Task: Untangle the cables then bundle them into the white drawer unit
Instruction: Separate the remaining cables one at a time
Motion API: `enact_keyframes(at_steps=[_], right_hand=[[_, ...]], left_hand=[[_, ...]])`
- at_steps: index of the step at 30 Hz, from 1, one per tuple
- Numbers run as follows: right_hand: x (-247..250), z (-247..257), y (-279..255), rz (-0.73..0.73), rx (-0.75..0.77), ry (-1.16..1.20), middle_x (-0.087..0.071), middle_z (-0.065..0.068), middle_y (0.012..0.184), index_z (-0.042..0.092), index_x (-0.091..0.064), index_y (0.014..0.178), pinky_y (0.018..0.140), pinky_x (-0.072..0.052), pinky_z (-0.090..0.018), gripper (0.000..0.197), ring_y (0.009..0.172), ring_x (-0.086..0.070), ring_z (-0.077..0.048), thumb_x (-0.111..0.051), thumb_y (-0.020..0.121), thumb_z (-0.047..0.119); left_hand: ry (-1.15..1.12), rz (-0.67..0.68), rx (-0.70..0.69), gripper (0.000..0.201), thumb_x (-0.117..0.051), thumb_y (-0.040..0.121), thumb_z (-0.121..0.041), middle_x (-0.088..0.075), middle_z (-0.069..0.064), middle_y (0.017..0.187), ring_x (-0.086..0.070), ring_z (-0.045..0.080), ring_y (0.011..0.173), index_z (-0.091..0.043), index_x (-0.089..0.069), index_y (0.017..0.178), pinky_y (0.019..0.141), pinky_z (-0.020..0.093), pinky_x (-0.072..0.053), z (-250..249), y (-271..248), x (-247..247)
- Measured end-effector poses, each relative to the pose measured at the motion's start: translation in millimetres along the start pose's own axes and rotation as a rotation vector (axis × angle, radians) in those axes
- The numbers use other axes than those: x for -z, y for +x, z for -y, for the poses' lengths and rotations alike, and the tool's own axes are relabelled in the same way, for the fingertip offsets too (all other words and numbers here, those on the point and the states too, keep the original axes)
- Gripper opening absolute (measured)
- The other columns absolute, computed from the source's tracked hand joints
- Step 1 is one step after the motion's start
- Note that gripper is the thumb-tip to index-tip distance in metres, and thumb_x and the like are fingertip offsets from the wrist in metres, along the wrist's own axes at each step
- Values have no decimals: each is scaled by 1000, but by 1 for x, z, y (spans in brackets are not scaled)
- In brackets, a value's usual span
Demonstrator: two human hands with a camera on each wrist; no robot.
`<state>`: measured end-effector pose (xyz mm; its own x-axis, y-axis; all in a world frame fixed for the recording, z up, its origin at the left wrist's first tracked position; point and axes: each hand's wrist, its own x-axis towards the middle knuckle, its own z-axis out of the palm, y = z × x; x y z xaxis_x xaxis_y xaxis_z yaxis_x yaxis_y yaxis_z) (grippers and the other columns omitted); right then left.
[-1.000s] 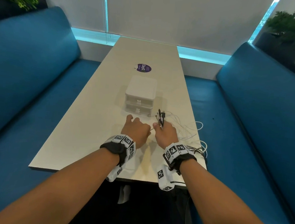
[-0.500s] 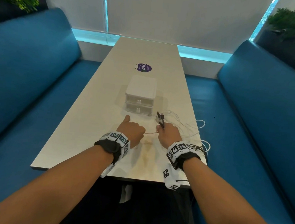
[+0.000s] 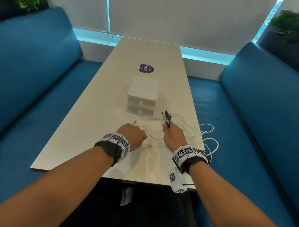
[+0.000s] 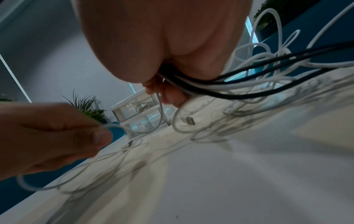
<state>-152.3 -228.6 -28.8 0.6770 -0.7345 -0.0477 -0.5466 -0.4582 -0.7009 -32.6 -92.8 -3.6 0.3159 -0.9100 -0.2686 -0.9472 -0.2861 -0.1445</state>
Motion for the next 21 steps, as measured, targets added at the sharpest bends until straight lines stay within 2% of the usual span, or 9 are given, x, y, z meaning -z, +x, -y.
enact_keyframes(at_steps=[2,4,7,10,13,15,17,19,21], right_hand=[[1,4,-4,21,39,57,-61,-10,97,13,-52,95,68,-35,-31,24,87,-56,-26,-39,106,30],[0,8,-8,101,57,110,-67,-5,86,14,-57,92,68,-41,-31,28,79,-62,-21,-39,106,31],[-7,14,-12,243,54,207,-64,0,72,18,-56,85,74,-52,-41,28,63,-63,-17,-40,104,32],[-13,20,-12,285,98,65,-66,-2,84,20,-58,86,77,-47,-38,29,76,-61,-21,-42,102,37],[-12,12,-10,296,133,-188,-64,-10,92,14,-60,97,71,-41,-34,30,83,-58,-27,-40,103,36],[-8,1,-6,278,151,-344,-65,-14,94,11,-58,104,68,-41,-34,31,84,-60,-32,-39,103,35],[-3,-8,-4,225,142,-437,-65,-16,97,9,-56,108,68,-42,-35,33,86,-61,-35,-37,104,36],[2,-15,-2,153,104,-508,-63,-16,98,10,-54,108,68,-42,-35,32,87,-60,-35,-35,104,36],[4,-20,-1,108,35,-564,-62,-14,102,11,-53,110,69,-42,-36,30,91,-61,-34,-35,103,34]], left_hand=[[-23,30,32,27,-38,103,-25,-67,5,114,-64,26,108,-18,-64,110,83,33,-42,-4,2,-5],[-23,35,44,31,-41,103,-30,-67,7,113,-64,27,108,-15,-67,108,90,36,-45,-10,3,-9],[-14,71,40,30,-42,102,-26,-68,9,110,-64,28,105,-13,-68,109,94,39,-44,-19,5,-8],[-42,111,4,28,-41,101,-18,-67,9,112,-62,28,109,-13,-65,115,95,38,-42,-22,6,-4],[-179,98,-31,28,-41,105,-26,-66,7,109,-59,25,110,-15,-66,106,111,45,-34,-9,9,-7],[-354,26,-56,31,-46,104,-38,-63,6,97,-60,26,101,-16,-60,87,105,44,-39,10,11,-12],[-497,-12,-55,33,-49,103,-37,-59,1,79,-58,26,84,-17,-53,78,87,35,-41,25,9,-11],[-537,-27,-28,30,-49,103,-34,-55,-6,69,-53,22,75,-19,-55,79,73,32,-37,34,7,-8],[-492,-21,17,26,-47,104,-33,-54,-5,74,-53,21,75,-21,-56,83,71,31,-37,40,6,-6]])
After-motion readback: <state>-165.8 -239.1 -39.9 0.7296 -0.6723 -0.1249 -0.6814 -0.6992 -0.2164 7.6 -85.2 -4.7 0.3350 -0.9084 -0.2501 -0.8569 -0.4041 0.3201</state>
